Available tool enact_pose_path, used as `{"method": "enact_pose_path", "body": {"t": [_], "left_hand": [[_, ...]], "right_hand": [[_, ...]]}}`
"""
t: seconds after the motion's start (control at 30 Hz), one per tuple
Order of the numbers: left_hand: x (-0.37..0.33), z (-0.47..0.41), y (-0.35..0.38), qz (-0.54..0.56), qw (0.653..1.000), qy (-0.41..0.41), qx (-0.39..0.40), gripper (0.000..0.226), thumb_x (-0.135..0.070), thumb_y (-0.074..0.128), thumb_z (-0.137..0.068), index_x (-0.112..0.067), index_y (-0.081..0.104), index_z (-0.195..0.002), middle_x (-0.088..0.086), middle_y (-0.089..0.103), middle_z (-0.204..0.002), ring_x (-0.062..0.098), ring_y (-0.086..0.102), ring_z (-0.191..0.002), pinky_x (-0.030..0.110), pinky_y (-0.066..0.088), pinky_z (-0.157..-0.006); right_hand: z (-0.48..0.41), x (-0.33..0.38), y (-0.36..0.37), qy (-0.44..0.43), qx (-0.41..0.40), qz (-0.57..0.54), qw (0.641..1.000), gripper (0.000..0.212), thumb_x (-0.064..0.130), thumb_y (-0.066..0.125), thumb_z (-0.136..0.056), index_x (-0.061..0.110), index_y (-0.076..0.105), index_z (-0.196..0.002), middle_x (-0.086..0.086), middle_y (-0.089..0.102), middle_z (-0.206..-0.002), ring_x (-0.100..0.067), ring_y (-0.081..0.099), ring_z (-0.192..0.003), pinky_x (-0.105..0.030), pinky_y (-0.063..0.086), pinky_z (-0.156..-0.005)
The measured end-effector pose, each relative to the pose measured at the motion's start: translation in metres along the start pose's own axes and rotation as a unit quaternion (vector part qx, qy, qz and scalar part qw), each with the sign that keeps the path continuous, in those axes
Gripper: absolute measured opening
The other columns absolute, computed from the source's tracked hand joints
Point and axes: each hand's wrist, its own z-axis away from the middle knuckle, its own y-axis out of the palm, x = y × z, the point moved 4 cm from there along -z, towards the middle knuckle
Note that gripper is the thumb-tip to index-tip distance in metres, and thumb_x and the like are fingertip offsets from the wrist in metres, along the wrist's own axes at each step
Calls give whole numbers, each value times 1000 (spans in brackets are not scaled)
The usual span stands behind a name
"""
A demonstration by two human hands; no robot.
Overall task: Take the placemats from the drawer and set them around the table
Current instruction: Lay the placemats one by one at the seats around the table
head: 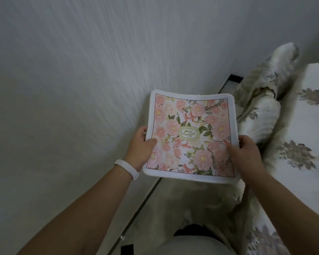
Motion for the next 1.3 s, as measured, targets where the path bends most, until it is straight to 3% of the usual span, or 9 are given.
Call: {"method": "enact_pose_path", "body": {"t": [0.1,0.27,0.33,0.5,0.77,0.93,1.3], "left_hand": [[-26,-35,26,-29,999,7,24,27,-4,60,-93,-29,58,-103,0,71,-104,19,73,-83,38,62,-65],[-59,-81,83,-14,997,9,80,25,-3,61,-93,-25,58,-103,1,71,-105,19,73,-84,33,59,-63],[-69,-94,115,-11,993,10,118,25,-2,60,-93,-25,57,-102,2,71,-104,20,73,-85,32,59,-62],[-96,-115,208,-26,972,15,234,24,-3,61,-93,-26,57,-100,1,72,-102,18,74,-80,33,59,-61],[-121,-133,354,-55,904,42,421,28,-1,59,-93,-27,57,-104,0,70,-104,14,74,-79,30,60,-61],[-128,-151,420,-95,847,41,521,26,-4,59,-93,-28,61,-103,2,72,-106,26,72,-92,48,59,-78],[-128,-127,504,-166,716,47,677,27,-3,58,-93,-19,58,-115,4,73,-102,23,73,-84,34,59,-63]], "right_hand": [[-25,8,-15,16,-26,1,1000,22,23,61,-90,29,53,-110,15,61,-94,-4,60,-81,-23,44,-58],[-53,17,-63,33,-107,-7,994,22,24,63,-89,31,55,-108,18,61,-90,-1,59,-78,-23,45,-57],[-56,15,-86,44,-146,-17,988,20,22,64,-89,29,56,-105,16,63,-90,-3,61,-78,-27,49,-59],[-46,-7,-146,98,-250,-35,963,21,21,62,-88,24,55,-107,12,63,-93,-6,61,-80,-25,44,-56],[-26,-39,-205,178,-416,-66,890,21,22,62,-86,25,56,-106,8,64,-95,-10,63,-84,-30,50,-62],[-19,-41,-204,227,-500,-88,831,21,21,62,-87,24,56,-107,5,64,-97,-14,64,-84,-31,51,-63],[40,-10,-179,292,-643,-83,704,19,18,59,-89,29,54,-103,9,64,-91,-9,63,-77,-27,45,-56]]}}
